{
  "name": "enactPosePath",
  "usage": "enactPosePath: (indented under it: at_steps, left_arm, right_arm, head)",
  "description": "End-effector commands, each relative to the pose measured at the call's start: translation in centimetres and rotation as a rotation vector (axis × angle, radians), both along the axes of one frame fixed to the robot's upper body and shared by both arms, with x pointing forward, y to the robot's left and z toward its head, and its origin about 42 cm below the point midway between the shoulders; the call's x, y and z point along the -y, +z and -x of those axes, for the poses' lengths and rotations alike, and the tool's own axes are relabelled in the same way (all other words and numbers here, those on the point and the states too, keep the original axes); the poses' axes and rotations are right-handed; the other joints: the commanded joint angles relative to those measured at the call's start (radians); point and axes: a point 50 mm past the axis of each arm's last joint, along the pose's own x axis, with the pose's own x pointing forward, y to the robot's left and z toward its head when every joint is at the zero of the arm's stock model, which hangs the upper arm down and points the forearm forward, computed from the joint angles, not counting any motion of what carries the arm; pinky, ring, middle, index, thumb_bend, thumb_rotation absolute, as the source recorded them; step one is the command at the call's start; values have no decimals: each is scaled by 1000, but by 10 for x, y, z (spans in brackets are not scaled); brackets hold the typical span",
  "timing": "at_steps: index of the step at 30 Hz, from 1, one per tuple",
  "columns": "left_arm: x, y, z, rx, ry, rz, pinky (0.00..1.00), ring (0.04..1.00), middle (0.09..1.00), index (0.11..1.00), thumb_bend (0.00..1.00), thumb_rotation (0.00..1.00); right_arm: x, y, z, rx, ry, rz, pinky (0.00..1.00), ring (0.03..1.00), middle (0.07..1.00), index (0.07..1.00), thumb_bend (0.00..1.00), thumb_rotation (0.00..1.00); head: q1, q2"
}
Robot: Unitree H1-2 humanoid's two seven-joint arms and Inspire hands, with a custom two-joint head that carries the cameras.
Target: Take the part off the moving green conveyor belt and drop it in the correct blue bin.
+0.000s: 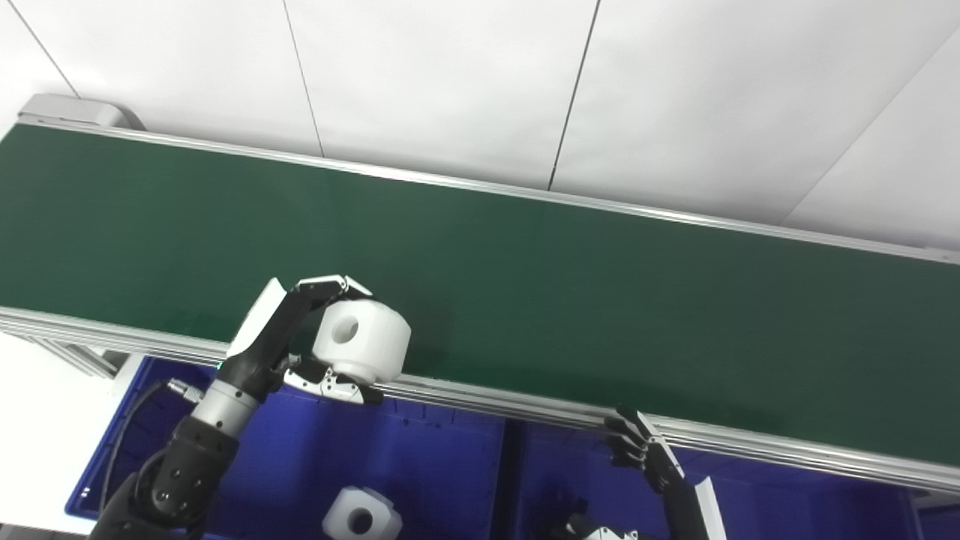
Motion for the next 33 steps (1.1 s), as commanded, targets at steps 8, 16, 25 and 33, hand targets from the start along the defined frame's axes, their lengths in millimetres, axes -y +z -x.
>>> enactPosePath:
  at_steps: [8,16,25,33]
  left_arm:
    - [6,-3,18,4,-62,-30,451,465,529,444,498,0]
    - [13,-23,50,-102,-122,-26,497,491,516,442,498,0]
    - [27,-37,65,-146,-207,-101,527,500,518,450,497,0]
    - [37,-37,71,-169,-305,-221,506,471,525,471,498,0]
  right_arm:
    - [-2,11,-3,51,15,-48,679,750,811,875,779,342]
    - [0,11,-7,49,20,-43,676,750,805,877,777,356]
    - [1,11,-7,44,21,-46,671,751,804,874,776,356]
    - [1,12,-6,45,15,-46,670,746,802,875,774,361]
  head:
    - [18,7]
    - [35,8]
    - [35,9]
    - [44,19]
